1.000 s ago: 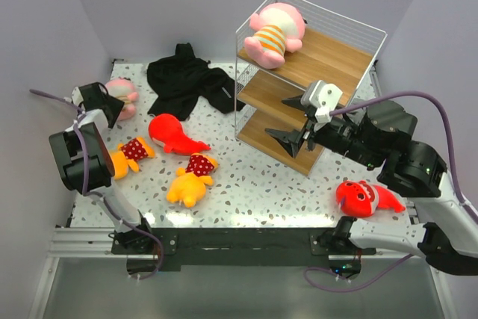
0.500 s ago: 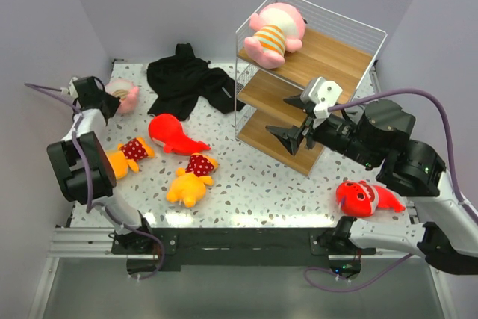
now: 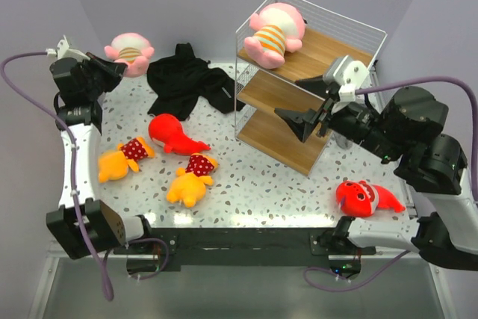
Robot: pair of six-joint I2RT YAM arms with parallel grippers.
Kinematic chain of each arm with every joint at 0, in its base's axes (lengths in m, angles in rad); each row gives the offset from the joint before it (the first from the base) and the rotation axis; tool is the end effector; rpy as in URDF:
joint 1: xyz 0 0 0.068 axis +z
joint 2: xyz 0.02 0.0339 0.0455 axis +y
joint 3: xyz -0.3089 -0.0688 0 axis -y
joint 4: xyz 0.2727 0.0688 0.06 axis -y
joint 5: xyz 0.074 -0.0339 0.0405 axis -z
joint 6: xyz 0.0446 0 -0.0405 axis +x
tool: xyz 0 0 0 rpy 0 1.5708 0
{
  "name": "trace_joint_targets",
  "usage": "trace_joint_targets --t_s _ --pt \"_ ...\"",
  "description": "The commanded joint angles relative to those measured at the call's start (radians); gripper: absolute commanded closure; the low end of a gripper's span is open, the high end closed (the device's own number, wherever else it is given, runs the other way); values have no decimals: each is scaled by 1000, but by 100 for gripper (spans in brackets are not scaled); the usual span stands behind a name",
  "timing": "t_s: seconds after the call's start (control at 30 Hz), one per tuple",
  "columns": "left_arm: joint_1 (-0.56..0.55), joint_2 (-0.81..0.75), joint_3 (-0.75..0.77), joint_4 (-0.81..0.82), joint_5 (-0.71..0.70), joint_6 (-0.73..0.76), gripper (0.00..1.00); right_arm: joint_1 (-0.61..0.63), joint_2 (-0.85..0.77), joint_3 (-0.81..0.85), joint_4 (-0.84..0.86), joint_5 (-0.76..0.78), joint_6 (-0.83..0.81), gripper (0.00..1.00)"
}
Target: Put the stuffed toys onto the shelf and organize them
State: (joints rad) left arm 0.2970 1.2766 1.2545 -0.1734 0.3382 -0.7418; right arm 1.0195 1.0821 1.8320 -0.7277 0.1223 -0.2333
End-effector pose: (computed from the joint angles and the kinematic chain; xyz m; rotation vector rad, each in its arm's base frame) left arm 0.3086 0.0790 0.4405 -0.6666 1.6685 -0.6187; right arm 0.0842 0.1265 0.6186 -0.8405 1.3292 0.5260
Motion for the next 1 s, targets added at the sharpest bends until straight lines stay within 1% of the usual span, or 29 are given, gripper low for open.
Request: trace_joint_targets --t_s 0.0,0.1,0.17,0.27,0.33,0.37,0.4,0.43,0.53,0.67,0.77,0.87,0.97 --pt "-35 -129 31 -3 136 -45 100 2 159 217 -19 31 -24 31" --pt "-51 -207 -1 6 166 -77 100 4 232 251 33 1 8 31" --pt "-56 -258 -30 9 194 -93 100 11 269 245 94 -10 14 32" --pt "-61 -324 -67 6 226 -100 100 50 302 237 161 -26 -14 32" --pt "-59 -355 -84 -14 239 -94 100 109 346 253 168 26 -63 29" --pt "-59 -382 -92 -15 243 -90 100 128 367 272 139 45 -70 29" --pt "-61 -397 -101 -15 251 -93 100 145 418 333 113 51 -81 29" --pt "-59 -413 -124 -9 269 -97 100 178 438 357 94 54 -86 29" --pt "-61 -470 -165 6 298 -114 100 227 486 362 109 69 -118 28" --pt "-61 -523 -179 -8 321 -111 100 255 521 302 217 88 -185 26" --pt "-65 -548 -188 -15 328 -116 100 260 559 297 270 108 -221 25" --pt "-75 -571 -188 -18 329 -125 100 260 607 311 284 135 -258 24" --pt "-85 -588 -188 -18 338 -139 100 260 650 374 266 151 -273 24"
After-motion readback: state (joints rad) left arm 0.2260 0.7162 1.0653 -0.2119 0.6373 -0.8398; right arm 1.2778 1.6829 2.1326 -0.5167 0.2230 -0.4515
